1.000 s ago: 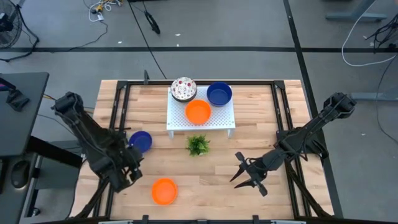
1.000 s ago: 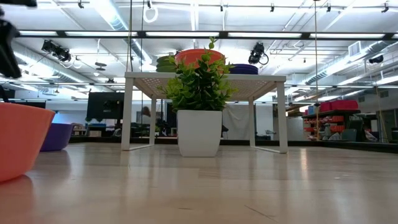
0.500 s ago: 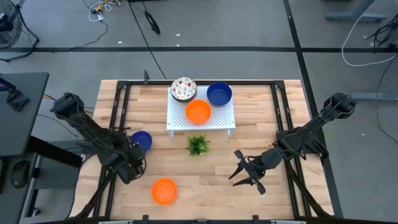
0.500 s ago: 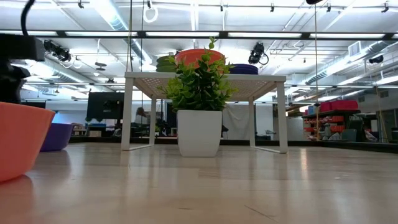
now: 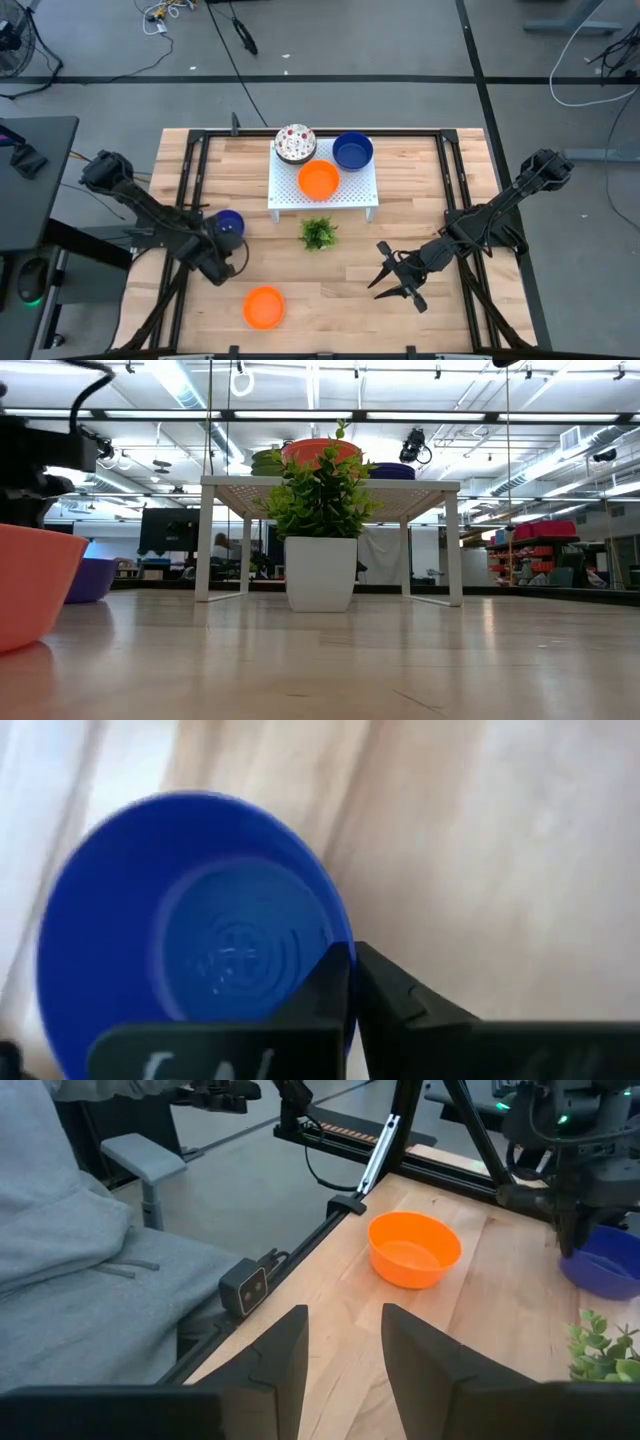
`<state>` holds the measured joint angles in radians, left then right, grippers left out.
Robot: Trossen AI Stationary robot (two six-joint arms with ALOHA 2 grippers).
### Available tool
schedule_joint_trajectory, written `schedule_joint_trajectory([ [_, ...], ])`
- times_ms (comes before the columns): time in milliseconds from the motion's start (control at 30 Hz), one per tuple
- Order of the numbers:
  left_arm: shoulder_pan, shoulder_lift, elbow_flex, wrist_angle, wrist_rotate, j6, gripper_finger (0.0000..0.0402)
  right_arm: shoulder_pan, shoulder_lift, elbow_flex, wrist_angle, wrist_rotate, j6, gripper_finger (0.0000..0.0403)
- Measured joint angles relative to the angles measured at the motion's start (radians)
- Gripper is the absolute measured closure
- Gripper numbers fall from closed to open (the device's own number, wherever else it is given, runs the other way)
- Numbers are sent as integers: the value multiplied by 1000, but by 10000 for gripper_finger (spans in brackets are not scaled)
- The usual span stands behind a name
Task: Pick & Place Mini bowls
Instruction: Stack the blue bowl on top of the blue bowl on the shelf
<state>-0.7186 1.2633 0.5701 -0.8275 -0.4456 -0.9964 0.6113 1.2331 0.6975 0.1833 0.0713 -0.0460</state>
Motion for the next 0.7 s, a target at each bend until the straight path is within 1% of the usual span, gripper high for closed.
schedule_joint_trajectory([
  [67, 11, 0, 31, 0, 36, 48, 392, 0, 0, 0, 0, 0, 0, 273],
  [133, 19, 0, 84, -10, 43, 109, 392, -2, 0, 0, 1, 0, 0, 273],
  [300, 39, 0, 289, 12, 31, 294, 395, -18, 0, 0, 3, 0, 2, 273],
  [400, 54, 0, 395, 131, 41, 443, 396, -31, 9, 0, 17, 0, 3, 273],
  [467, 63, 0, 437, 243, 76, 560, 397, -44, 22, 0, 36, -5, -3, 272],
  [567, 74, 0, 470, 395, 153, 702, 397, -71, 33, 0, 80, -20, -33, 262],
  [700, 86, 7, 472, 543, 257, 867, 397, -128, 33, 27, 111, -92, -119, 231],
])
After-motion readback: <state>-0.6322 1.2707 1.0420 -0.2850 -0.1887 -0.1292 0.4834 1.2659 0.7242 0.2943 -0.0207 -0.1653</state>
